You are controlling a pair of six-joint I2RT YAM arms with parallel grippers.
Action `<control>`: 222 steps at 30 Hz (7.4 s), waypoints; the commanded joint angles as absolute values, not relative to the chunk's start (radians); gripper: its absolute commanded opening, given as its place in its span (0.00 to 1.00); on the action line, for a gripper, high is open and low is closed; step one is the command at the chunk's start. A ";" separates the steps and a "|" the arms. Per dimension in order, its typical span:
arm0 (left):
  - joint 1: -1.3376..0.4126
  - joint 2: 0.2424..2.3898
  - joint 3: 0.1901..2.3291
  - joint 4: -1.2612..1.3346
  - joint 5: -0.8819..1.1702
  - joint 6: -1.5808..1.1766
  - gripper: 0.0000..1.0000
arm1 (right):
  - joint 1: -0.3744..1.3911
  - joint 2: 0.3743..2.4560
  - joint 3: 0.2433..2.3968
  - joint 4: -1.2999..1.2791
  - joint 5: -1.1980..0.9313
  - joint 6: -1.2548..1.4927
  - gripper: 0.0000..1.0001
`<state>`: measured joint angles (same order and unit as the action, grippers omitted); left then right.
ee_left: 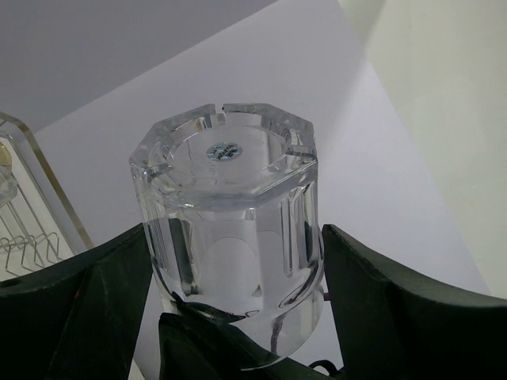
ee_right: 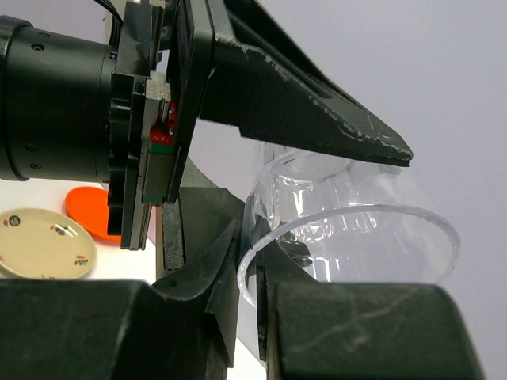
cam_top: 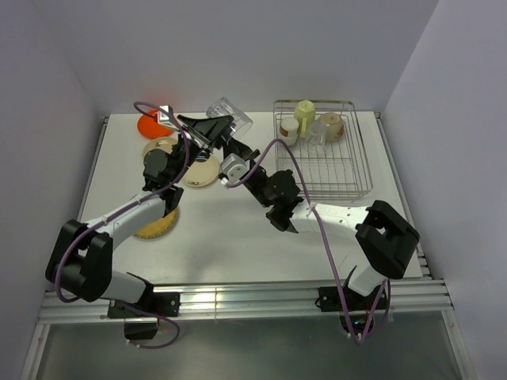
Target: Load the mixed dishes into the dish rack
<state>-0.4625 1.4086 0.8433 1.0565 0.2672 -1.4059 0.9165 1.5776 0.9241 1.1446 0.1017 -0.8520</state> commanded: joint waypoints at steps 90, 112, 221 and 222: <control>-0.399 1.037 0.730 0.184 0.730 -0.210 0.10 | 0.675 1.759 1.807 -0.730 -0.663 0.198 1.00; -0.399 1.077 0.735 0.235 0.730 -0.232 0.13 | 0.686 1.796 1.815 -0.772 -0.727 0.138 0.33; -0.295 0.950 0.670 0.232 0.258 -0.472 0.99 | -0.038 1.914 1.440 -0.009 0.087 0.011 0.90; -0.295 0.956 0.675 0.232 0.264 -0.474 0.99 | -0.040 1.910 1.439 -0.011 0.086 0.011 0.91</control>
